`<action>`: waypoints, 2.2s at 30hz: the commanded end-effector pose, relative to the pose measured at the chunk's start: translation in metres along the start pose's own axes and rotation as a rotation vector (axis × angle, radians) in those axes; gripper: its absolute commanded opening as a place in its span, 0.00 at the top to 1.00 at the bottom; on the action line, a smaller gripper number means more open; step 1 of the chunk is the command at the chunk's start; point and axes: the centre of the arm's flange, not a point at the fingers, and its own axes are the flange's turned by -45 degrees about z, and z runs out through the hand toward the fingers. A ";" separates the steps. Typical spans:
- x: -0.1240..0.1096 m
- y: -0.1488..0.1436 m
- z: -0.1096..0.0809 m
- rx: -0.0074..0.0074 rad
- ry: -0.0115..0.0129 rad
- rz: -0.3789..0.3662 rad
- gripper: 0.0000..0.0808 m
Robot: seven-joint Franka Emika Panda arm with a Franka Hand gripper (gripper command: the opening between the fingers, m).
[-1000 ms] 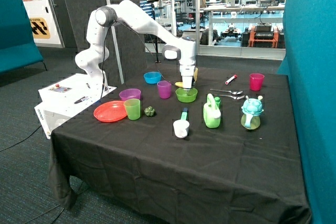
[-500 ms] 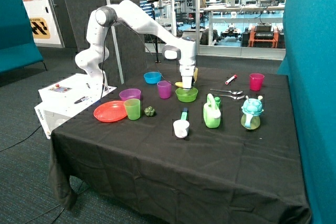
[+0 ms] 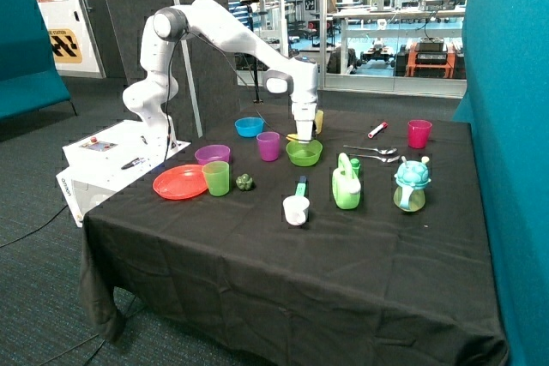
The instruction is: Stack the bowls
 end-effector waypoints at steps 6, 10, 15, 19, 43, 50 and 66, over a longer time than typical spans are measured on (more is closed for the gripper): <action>-0.009 -0.013 -0.045 0.0011 -0.0049 -0.099 1.00; -0.016 -0.021 -0.055 0.0012 -0.0049 -0.146 1.00; -0.027 -0.033 -0.063 0.0013 -0.0049 -0.199 1.00; -0.038 -0.044 -0.067 0.0014 -0.0048 -0.238 1.00; -0.101 -0.115 -0.086 0.0020 -0.0047 -0.469 1.00; -0.122 -0.135 -0.083 0.0021 -0.0046 -0.514 1.00; -0.170 -0.169 -0.083 0.0024 -0.0045 -0.639 1.00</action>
